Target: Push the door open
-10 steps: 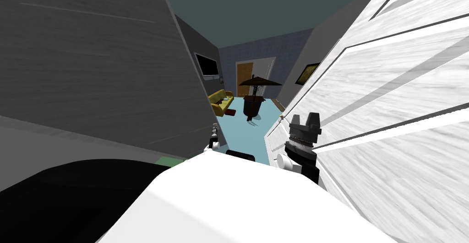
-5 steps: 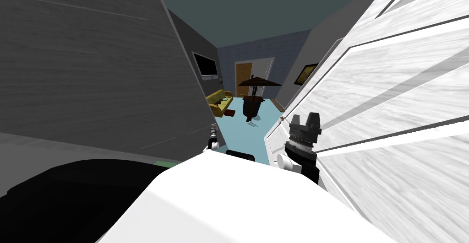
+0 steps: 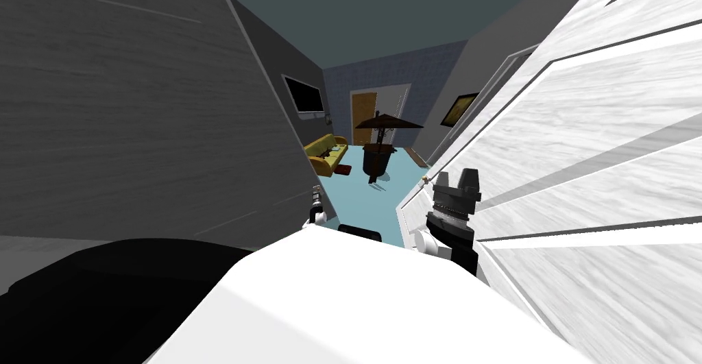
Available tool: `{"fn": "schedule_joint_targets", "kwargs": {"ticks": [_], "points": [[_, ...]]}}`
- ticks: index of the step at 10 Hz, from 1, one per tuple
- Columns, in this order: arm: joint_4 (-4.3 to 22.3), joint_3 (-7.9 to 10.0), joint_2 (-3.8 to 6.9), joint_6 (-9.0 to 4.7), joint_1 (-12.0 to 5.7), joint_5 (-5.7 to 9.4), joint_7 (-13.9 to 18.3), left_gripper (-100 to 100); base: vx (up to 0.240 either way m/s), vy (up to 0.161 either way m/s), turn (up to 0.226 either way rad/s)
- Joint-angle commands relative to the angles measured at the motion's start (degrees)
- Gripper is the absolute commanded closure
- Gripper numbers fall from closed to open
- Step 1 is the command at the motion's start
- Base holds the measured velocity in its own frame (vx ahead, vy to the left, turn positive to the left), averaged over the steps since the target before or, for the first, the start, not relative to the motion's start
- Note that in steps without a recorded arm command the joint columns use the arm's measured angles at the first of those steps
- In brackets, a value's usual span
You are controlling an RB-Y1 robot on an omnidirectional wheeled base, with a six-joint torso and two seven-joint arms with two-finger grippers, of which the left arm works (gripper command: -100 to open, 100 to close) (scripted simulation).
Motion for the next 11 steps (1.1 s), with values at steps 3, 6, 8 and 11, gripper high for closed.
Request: {"fn": "schedule_joint_targets", "kwargs": {"ticks": [3,6,8,11], "points": [[-2.6,2.72,0.28,0.38,2.24,2.3,-1.5,100,0.102,0.009,-0.046],[-3.5,4.72,0.09,0.43,2.97,4.16,-2.8,100,0.12,0.026,-0.033],[-4.0,6.15,-0.1,0.47,3.49,5.5,-3.8,100,0.172,0.032,-0.031],[-4.9,8.36,-0.48,0.52,4.3,7.55,-5.3,100,0.161,0.036,-0.037]]}}
